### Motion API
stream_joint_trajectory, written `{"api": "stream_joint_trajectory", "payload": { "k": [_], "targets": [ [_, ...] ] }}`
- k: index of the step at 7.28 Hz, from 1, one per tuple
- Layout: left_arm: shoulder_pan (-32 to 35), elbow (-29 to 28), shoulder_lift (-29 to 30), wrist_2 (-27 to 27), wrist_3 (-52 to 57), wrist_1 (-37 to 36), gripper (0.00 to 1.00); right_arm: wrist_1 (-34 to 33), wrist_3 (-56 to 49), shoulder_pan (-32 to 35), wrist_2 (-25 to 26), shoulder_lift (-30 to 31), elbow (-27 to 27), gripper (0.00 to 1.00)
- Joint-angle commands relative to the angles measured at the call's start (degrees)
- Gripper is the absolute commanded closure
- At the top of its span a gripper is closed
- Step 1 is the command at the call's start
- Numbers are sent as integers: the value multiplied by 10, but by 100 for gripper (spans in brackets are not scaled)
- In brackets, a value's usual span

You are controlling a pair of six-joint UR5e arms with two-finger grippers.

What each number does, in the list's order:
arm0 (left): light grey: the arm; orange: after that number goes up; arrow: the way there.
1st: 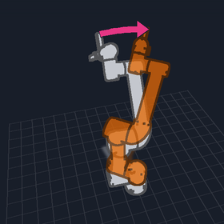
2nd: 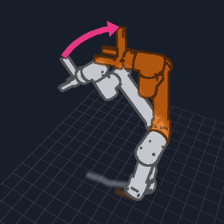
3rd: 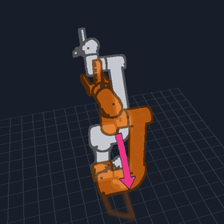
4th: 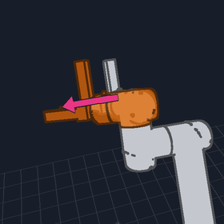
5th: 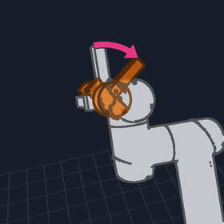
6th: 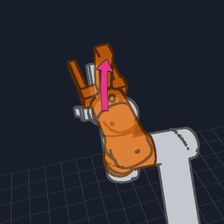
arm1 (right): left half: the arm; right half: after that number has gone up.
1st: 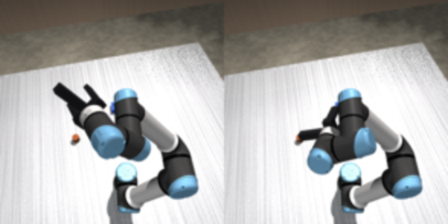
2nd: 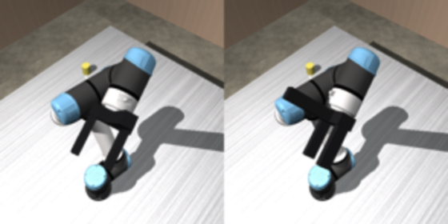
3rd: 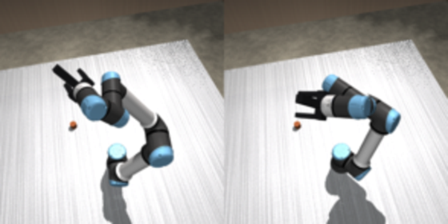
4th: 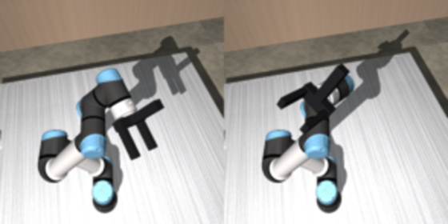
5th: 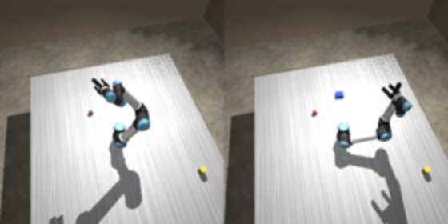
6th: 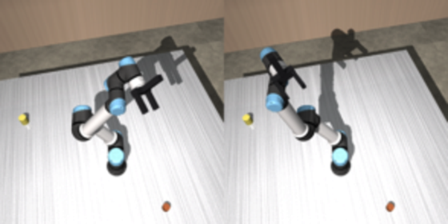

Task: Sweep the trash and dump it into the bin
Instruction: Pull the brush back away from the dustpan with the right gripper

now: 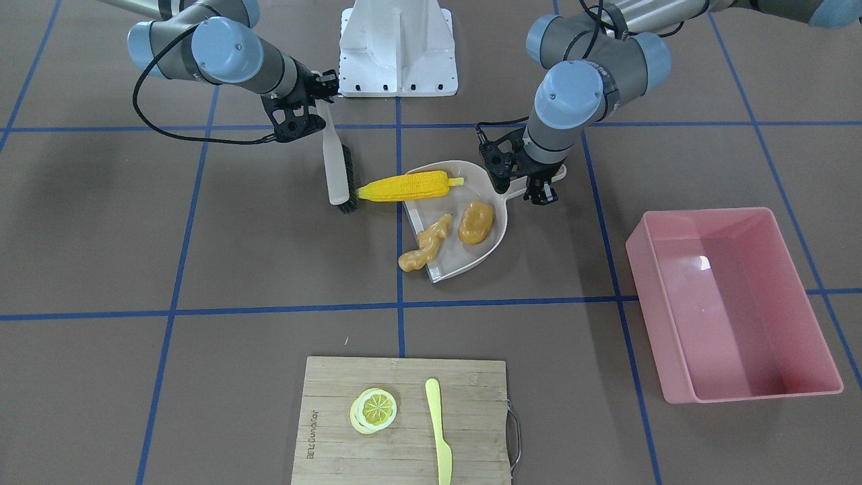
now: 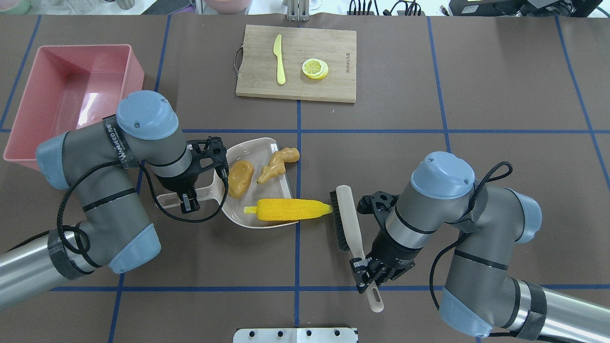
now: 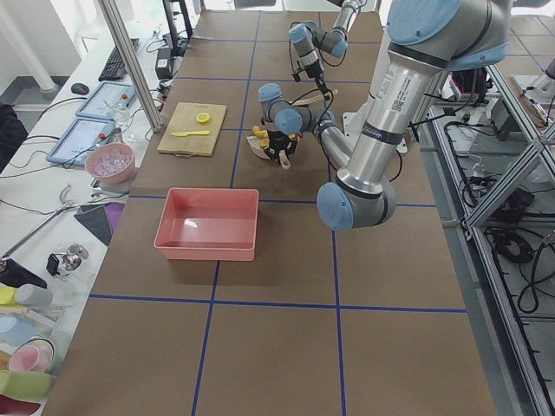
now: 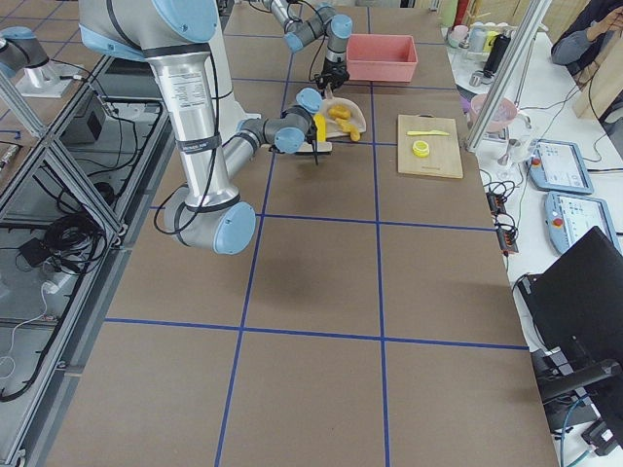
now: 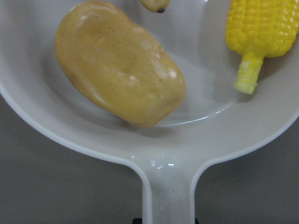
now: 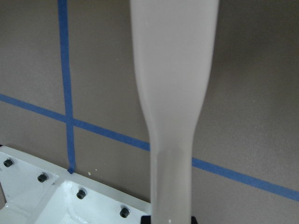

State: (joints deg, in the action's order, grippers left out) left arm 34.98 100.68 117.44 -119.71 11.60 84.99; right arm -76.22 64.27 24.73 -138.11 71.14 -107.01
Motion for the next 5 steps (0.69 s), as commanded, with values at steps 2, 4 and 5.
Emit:
{"api": "stream_joint_trajectory", "payload": {
  "k": [2,4,5],
  "targets": [
    [0,0,1,0,0,0,100,-2,1,-6,10,-21,14,100],
    [0,0,2,-1,0,0,100,-24,1,20,-1,-21,1,100],
    [1,0,2,-1,0,0,100,-44,1,24,-2,-21,-13,100]
  ]
}}
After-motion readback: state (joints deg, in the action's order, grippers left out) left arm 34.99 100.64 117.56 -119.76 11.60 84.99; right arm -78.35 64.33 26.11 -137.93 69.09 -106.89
